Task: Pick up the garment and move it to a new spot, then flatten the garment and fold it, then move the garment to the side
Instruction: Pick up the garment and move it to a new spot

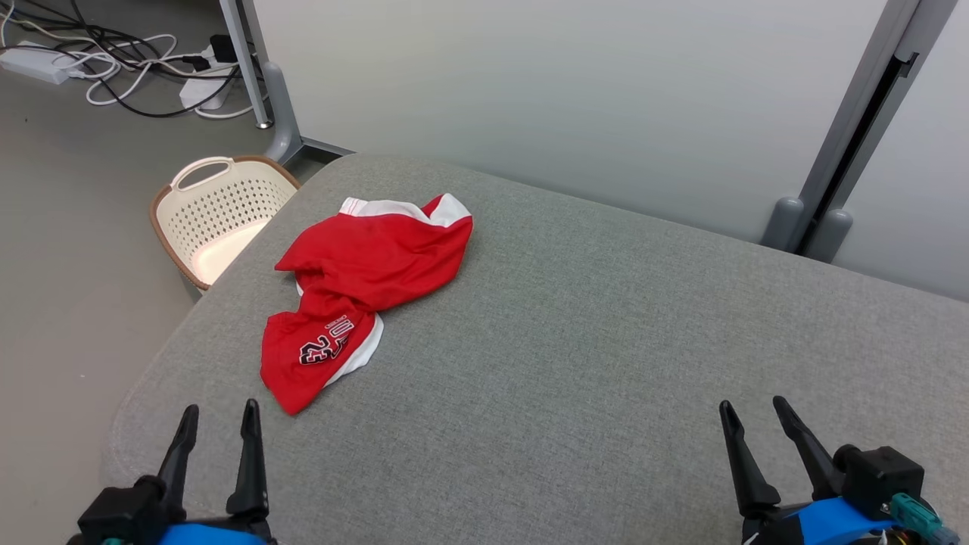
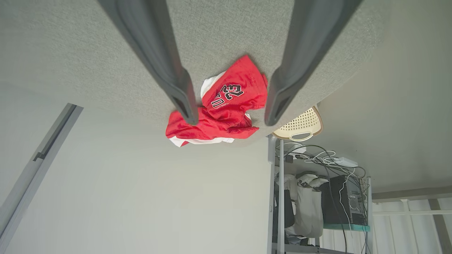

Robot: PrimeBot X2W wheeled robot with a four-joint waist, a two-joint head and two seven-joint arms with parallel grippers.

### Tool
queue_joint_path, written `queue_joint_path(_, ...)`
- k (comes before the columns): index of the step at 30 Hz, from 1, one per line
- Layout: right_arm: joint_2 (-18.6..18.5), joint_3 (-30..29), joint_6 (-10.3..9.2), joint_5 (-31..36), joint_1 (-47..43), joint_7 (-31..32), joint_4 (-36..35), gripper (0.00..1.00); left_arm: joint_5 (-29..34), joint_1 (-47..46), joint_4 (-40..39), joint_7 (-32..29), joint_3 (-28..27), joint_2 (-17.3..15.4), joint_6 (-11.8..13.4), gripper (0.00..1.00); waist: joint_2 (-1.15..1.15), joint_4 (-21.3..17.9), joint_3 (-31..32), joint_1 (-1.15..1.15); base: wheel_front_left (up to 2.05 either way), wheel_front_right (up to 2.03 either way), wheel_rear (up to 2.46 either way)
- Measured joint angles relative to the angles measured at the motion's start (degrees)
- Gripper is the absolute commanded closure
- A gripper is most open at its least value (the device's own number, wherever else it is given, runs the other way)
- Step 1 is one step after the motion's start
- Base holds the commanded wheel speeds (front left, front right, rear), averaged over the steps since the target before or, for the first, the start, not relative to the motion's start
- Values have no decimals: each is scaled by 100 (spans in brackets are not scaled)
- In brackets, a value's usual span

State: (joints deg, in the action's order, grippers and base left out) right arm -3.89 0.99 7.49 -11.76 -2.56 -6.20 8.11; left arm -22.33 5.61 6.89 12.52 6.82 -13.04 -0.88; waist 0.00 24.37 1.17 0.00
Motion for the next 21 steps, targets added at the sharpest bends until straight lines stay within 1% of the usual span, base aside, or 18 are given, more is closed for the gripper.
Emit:
queue_joint_path(4, 2, -25, 0, 3, -3, 9, -58, 0, -171, -202, -450, -355, 16, -52, -45, 0, 0, -9, -50, 0, 0, 0, 0)
queue_joint_path(8, 2, -20, 0, 14, 3, 54, -151, 0, -337, -634, -1011, -967, -112, -293, -42, 0, 0, -7, -180, 0, 0, 0, 0)
queue_joint_path(11, -25, -12, 0, 32, 45, 111, -264, 0, -535, -1085, -1187, -1570, -224, -578, -112, 0, 0, -27, -348, 0, 0, 0, 0)
queue_joint_path(13, -78, -2, 0, 66, 118, 165, -356, 0, -731, -1360, -1198, -1982, -343, -709, -87, 0, 0, -58, -495, 0, 0, 0, 0)
queue_joint_path(15, -140, 8, 0, 74, 216, 204, -454, 0, -900, -1645, -1113, -2302, -486, -800, -4, 0, 0, -106, -671, 1, 0, 0, 0)
queue_joint_path(17, -224, 32, 0, 84, 289, 270, -548, 0, -1141, -1872, -935, -2572, -662, -845, 77, 0, 0, -172, -854, 1, 0, 0, 0)
queue_joint_path(18, -305, 46, 0, 131, 369, 342, -695, 0, -1356, -2065, -712, -2795, -804, -893, 121, 0, 0, -254, -1055, 1, 0, 0, 0)
queue_joint_path(20, -389, 40, 0, 169, 479, 424, -859, 0, -1459, -2290, -446, -2994, -894, -1033, 138, 0, 0, -352, -1274, 1, 0, 0, 0)
queue_joint_path(21, -389, 40, 0, 169, 479, 424, -859, 0, -1459, -2290, -446, -2994, -894, -1033, 138, 0, 0, -352, -1274, 1, 0, 0, 0)
